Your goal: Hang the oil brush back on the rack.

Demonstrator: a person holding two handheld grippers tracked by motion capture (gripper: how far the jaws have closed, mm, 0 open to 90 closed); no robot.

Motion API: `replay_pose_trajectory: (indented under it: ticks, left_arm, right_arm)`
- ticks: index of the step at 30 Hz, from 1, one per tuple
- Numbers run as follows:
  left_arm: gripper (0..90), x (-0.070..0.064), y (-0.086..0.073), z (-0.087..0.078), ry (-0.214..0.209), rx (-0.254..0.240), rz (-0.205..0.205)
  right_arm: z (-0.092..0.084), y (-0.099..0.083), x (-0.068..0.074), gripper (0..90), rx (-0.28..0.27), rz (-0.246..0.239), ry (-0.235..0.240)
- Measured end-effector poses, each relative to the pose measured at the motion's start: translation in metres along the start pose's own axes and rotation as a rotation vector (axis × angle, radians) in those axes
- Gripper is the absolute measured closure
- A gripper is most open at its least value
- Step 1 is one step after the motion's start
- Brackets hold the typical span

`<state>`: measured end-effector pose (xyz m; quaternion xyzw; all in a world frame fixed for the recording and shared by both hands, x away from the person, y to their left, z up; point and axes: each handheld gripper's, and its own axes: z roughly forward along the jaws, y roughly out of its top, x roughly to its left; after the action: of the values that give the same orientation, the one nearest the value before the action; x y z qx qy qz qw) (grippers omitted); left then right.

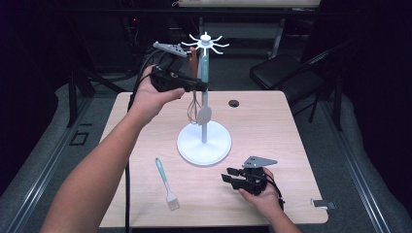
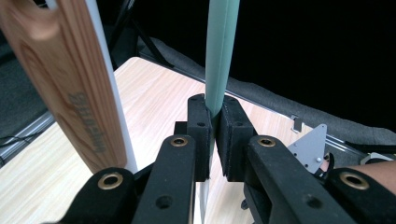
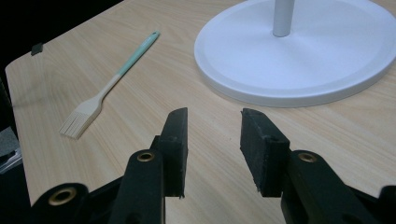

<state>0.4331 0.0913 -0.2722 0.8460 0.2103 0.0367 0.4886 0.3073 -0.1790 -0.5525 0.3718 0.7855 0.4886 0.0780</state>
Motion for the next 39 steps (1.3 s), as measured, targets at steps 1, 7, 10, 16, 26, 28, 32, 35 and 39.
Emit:
replay_pose_trajectory:
  ticks: [1,7,10,16,26,28,32,35,39]
  left_arm:
    - [84.5,0.001,0.001,0.000,-0.002,0.000,-0.001]
    - [84.5,0.005,0.002,0.003,0.000,0.014,-0.013]
    - [84.5,0.008,0.002,0.004,-0.001,0.013,-0.023]
    - [84.5,0.012,0.001,0.007,0.007,0.012,-0.045]
    - [80.2,0.009,-0.001,0.009,0.059,0.000,-0.047]
    - [75.4,0.008,-0.003,0.009,0.063,-0.003,-0.053]
    - [71.2,0.003,-0.007,0.007,0.087,-0.006,-0.056]
    - [68.7,-0.004,-0.013,0.006,0.110,0.012,-0.039]
    - [67.6,-0.010,-0.022,0.007,0.137,0.040,-0.013]
  right_arm:
    - [0.000,0.000,0.000,62.0,0.002,-0.002,-0.001]
    - [0.000,0.000,0.001,62.0,0.002,-0.012,0.000]
    - [0.000,0.000,0.001,62.0,-0.004,-0.013,0.005]
    - [0.000,0.000,0.002,62.0,-0.006,-0.015,0.010]
    - [0.000,0.001,0.002,62.0,-0.008,-0.015,0.012]
    - [0.000,0.001,0.002,62.2,-0.009,-0.016,0.014]
    - [0.000,0.001,0.003,62.5,-0.013,-0.018,0.014]
    - [-0.001,0.001,0.002,62.4,-0.010,-0.018,0.014]
    - [-0.001,0.001,0.001,61.6,-0.010,-0.021,-0.002]
